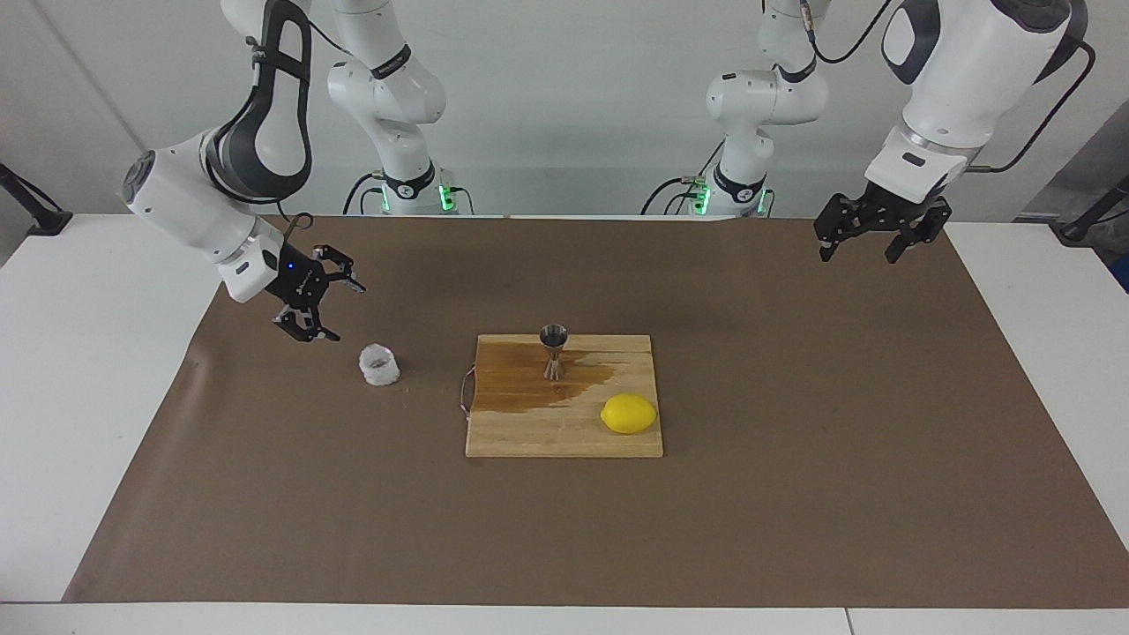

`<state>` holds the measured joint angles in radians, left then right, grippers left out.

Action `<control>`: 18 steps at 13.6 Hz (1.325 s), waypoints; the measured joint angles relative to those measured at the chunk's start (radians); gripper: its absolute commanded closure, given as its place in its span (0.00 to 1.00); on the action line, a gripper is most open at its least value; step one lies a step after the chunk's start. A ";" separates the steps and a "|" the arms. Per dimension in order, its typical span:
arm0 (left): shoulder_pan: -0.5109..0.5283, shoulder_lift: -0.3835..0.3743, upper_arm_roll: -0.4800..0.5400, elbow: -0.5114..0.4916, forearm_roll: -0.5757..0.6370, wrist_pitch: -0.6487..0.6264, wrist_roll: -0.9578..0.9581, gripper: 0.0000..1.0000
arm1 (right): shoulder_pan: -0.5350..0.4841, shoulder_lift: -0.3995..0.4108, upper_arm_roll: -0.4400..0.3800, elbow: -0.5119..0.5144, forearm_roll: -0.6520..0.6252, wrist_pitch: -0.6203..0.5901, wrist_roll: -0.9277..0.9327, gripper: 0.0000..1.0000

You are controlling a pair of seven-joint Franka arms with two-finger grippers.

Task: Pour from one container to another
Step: 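Open the right gripper and draw it back from the clear cup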

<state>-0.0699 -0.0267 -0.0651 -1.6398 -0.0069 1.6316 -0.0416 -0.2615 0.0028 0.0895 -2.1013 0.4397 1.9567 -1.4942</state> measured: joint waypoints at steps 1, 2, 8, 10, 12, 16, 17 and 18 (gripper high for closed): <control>0.000 0.000 0.000 0.000 0.000 0.000 0.000 0.00 | 0.009 -0.006 0.002 0.000 -0.042 0.000 0.088 0.00; 0.000 0.000 0.000 0.000 0.000 0.000 0.000 0.00 | 0.020 -0.008 0.004 0.001 -0.073 0.000 0.163 0.00; 0.000 0.000 0.000 0.000 0.000 0.000 0.000 0.00 | 0.182 -0.009 0.009 0.034 -0.382 -0.026 0.729 0.00; 0.000 0.000 0.000 0.000 0.000 0.000 0.000 0.00 | 0.260 -0.009 0.010 0.054 -0.477 -0.076 1.007 0.00; 0.000 0.000 0.000 0.000 0.000 0.000 0.000 0.00 | 0.322 -0.010 0.012 0.100 -0.509 -0.153 1.299 0.00; 0.000 0.000 0.000 0.000 0.000 0.000 0.000 0.00 | 0.329 -0.024 0.005 0.252 -0.496 -0.259 1.672 0.00; 0.000 0.000 0.000 0.000 0.000 0.000 0.000 0.00 | 0.324 -0.034 0.000 0.301 -0.477 -0.289 1.734 0.00; 0.000 0.000 0.000 0.000 0.000 0.000 0.000 0.00 | 0.315 -0.050 -0.006 0.338 -0.448 -0.308 1.764 0.00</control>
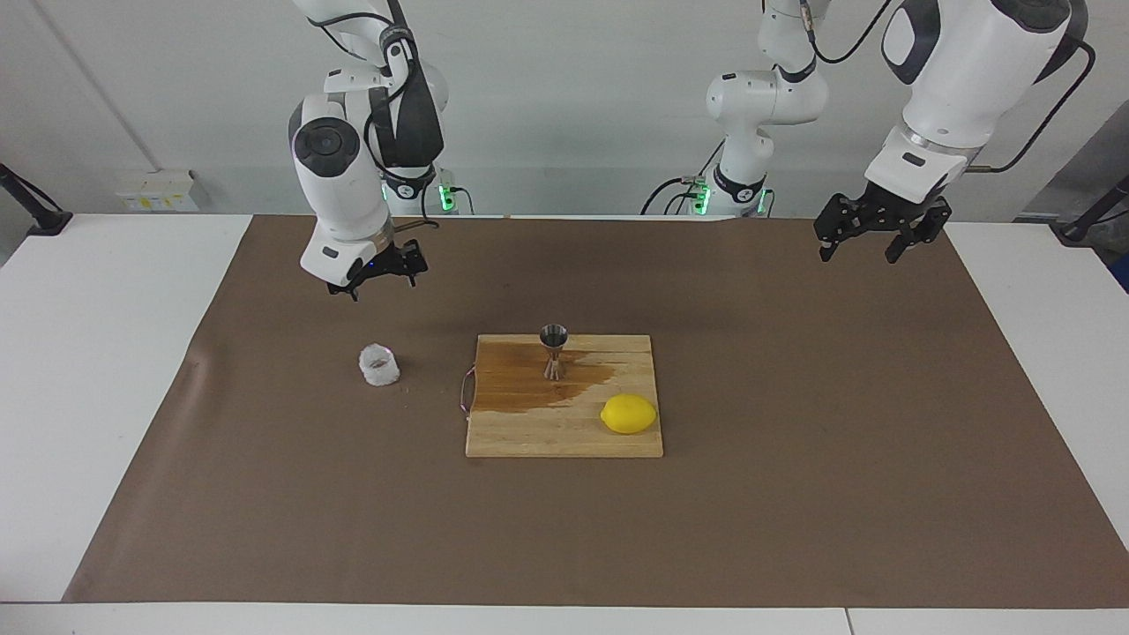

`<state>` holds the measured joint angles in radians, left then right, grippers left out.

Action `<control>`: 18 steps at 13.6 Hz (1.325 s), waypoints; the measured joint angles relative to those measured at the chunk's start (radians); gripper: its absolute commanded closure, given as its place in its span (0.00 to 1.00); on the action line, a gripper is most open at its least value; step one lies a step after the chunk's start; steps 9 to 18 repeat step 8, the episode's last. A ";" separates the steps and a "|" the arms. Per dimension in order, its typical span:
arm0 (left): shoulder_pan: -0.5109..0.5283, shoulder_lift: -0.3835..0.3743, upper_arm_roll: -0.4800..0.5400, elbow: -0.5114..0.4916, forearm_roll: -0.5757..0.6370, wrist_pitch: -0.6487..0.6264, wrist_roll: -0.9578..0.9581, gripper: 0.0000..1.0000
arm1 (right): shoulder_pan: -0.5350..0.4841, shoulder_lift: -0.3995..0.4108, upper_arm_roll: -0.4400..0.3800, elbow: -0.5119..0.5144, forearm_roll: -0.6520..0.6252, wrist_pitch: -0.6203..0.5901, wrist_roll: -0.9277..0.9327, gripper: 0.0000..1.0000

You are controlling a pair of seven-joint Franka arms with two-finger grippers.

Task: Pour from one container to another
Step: 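Open the right gripper and draw it back from the clear cup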

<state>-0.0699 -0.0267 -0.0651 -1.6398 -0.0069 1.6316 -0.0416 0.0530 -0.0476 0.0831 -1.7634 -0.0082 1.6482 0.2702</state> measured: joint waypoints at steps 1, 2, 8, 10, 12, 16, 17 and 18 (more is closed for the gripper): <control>0.000 0.000 0.000 0.000 0.000 0.000 0.000 0.00 | -0.014 -0.019 -0.005 0.022 0.028 -0.004 0.001 0.00; 0.000 0.000 0.000 0.000 0.000 0.000 0.000 0.00 | -0.026 -0.037 -0.011 0.037 0.036 -0.008 -0.028 0.00; 0.000 0.000 0.000 0.000 0.000 0.000 0.000 0.00 | -0.084 -0.046 -0.041 0.126 0.037 -0.125 -0.248 0.00; 0.000 0.000 0.000 0.000 0.000 0.000 0.000 0.00 | -0.084 -0.046 -0.041 0.126 0.037 -0.125 -0.248 0.00; 0.000 0.000 0.000 0.000 0.000 0.000 0.000 0.00 | -0.084 -0.046 -0.041 0.126 0.037 -0.125 -0.248 0.00; 0.000 0.000 0.000 0.000 0.000 0.000 0.000 0.00 | -0.084 -0.046 -0.041 0.126 0.037 -0.125 -0.248 0.00; 0.000 0.000 0.000 0.000 0.000 0.000 0.000 0.00 | -0.084 -0.046 -0.041 0.126 0.037 -0.125 -0.248 0.00; 0.000 0.000 0.000 0.000 0.000 0.000 0.000 0.00 | -0.084 -0.046 -0.041 0.126 0.037 -0.125 -0.248 0.00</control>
